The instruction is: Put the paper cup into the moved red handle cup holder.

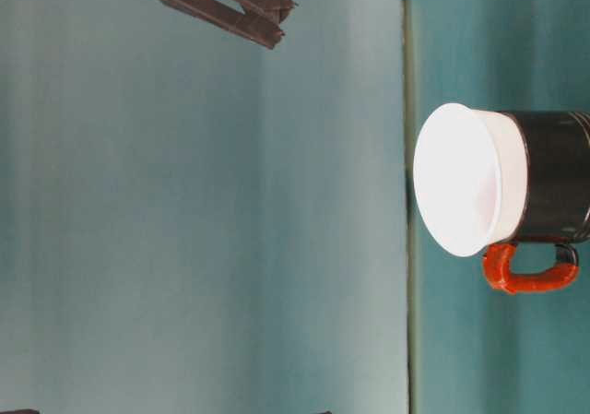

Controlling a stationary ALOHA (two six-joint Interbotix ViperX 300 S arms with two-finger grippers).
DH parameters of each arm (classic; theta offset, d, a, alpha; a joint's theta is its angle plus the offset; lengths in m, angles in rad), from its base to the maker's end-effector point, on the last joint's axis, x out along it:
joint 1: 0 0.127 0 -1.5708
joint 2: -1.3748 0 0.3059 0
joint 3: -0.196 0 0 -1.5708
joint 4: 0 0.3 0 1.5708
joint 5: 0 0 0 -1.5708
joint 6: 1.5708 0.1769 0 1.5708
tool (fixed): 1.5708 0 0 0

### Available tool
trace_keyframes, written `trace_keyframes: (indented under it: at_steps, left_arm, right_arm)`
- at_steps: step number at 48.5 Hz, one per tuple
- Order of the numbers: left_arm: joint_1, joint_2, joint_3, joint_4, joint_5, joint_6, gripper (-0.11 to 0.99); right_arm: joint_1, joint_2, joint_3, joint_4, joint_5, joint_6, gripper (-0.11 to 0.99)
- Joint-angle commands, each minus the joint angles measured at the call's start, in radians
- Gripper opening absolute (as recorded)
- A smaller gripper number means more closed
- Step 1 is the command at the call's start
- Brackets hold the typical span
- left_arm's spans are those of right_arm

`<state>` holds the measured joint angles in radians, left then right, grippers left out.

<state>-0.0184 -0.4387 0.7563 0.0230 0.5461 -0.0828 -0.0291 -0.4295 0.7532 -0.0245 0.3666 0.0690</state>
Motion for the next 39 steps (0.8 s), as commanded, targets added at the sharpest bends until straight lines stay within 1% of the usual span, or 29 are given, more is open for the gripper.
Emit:
trace_keyframes:
  at_steps: [1,2,3,5,6,9,20,22,23,28,39]
  left_arm:
    - [-0.002,-0.011,-0.015,0.005,-0.005,0.000,0.96]
    - [-0.002,-0.011,-0.014,0.003,-0.005,0.002,0.96]
    - [-0.002,-0.011,-0.014,0.005,-0.005,0.000,0.96]
    - [-0.002,-0.011,-0.014,0.003,-0.005,0.000,0.96]
    - [-0.002,-0.011,-0.014,0.005,-0.005,0.000,0.96]
    - [-0.002,-0.012,-0.012,0.003,-0.005,0.000,0.96]
    - [-0.002,-0.014,-0.008,0.005,-0.005,0.000,0.96]
    - [-0.002,-0.015,-0.008,0.003,-0.005,0.000,0.96]
    - [-0.002,-0.015,-0.008,0.005,-0.005,0.000,0.96]
    - [-0.002,-0.015,-0.008,0.003,-0.008,0.000,0.96]
    - [-0.002,-0.017,-0.008,0.005,-0.018,0.000,0.96]
  right_arm:
    - [0.003,-0.006,-0.008,0.002,-0.008,0.002,0.90]
    - [0.003,-0.006,-0.008,0.002,-0.009,0.002,0.90]
    - [0.003,-0.006,-0.008,0.002,-0.009,0.002,0.90]
    - [0.003,-0.006,-0.008,0.002,-0.009,0.002,0.90]
    - [0.003,-0.006,-0.008,0.002,-0.009,0.002,0.90]
    - [0.002,-0.006,-0.008,0.002,-0.009,0.002,0.90]
    - [0.003,-0.006,-0.008,0.002,-0.012,-0.002,0.90]
    - [0.003,-0.006,-0.005,0.002,-0.012,-0.002,0.90]
    - [0.003,-0.008,-0.005,0.002,-0.012,-0.003,0.90]
    - [0.003,-0.011,0.005,0.002,-0.011,0.000,0.90]
    - [0.003,-0.017,0.026,0.002,-0.012,0.002,0.90]
